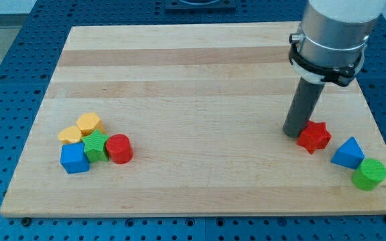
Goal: Slide the yellow heart to the center
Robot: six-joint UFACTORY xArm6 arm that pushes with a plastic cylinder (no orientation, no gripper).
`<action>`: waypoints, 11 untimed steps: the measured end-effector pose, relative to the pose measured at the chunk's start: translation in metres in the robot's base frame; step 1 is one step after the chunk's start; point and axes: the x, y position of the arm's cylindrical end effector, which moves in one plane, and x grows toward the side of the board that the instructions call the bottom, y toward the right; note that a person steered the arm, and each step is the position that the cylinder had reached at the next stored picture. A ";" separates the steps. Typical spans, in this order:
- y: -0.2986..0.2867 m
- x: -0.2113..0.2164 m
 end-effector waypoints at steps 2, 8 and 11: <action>0.011 0.000; -0.170 -0.061; -0.383 -0.077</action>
